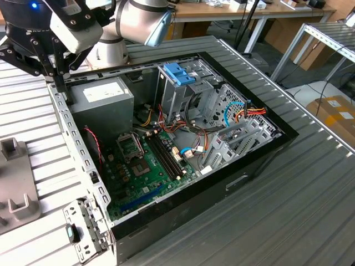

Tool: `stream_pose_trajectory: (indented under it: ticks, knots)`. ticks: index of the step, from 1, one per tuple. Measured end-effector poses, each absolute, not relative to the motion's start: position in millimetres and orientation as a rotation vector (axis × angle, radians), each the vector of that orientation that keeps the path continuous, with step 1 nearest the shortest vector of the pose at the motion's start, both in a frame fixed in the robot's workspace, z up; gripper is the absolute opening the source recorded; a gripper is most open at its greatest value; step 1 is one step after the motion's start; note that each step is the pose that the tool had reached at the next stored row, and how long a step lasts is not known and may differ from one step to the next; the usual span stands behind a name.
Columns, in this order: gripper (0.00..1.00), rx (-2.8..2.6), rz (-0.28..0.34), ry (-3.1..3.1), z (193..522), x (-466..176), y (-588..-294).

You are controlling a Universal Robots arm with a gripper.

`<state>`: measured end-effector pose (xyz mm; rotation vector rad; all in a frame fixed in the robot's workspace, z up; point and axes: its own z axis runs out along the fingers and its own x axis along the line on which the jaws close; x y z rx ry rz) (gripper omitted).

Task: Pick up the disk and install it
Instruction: 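Reach for the disk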

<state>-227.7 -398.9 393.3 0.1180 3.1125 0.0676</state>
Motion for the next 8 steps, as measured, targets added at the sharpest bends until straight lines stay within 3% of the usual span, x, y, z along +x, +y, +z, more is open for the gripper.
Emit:
stream_pose_trajectory:
  ticks: [8]
  knots:
    - [0.10,0.118,0.068,3.113,393.3,-234.7,-398.9]
